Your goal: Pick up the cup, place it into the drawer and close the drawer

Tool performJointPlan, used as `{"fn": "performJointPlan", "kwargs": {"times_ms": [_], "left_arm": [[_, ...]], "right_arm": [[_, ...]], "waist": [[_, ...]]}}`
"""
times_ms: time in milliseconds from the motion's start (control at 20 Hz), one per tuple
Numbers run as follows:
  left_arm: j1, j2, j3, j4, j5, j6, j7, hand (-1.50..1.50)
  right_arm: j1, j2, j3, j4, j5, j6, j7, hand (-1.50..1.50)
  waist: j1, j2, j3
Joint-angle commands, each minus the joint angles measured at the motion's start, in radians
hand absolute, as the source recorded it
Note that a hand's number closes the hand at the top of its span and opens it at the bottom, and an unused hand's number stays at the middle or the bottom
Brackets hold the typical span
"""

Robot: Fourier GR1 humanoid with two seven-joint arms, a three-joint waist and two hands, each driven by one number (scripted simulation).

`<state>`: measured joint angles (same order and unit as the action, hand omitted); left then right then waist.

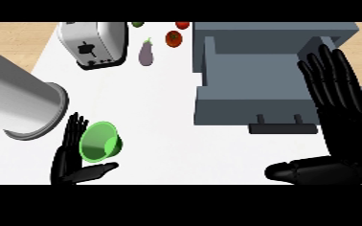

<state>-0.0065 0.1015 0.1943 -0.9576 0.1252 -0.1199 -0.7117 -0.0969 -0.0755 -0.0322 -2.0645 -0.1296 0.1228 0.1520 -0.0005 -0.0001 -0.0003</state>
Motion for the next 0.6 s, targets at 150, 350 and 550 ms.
{"fn": "performJointPlan", "kwargs": {"times_ms": [150,350,550], "left_arm": [[-0.065,0.026,0.02,0.088,0.033,-0.046,-0.038,-1.5],[-0.085,0.023,0.021,0.202,0.029,-0.074,-0.134,-1.5],[-0.041,-0.034,-0.008,0.148,0.039,-0.057,-0.128,-1.5]], "right_arm": [[0.023,0.017,0.032,-0.107,0.008,-0.032,0.086,-1.5],[-0.02,0.0,-0.002,-0.062,-0.025,-0.016,0.083,-1.5],[0.049,0.014,0.008,-0.039,-0.004,0.01,-0.024,-1.5]], "waist": [[-0.001,0.0,0.0],[0.0,0.0,0.0],[0.0,-0.001,0.0]]}}
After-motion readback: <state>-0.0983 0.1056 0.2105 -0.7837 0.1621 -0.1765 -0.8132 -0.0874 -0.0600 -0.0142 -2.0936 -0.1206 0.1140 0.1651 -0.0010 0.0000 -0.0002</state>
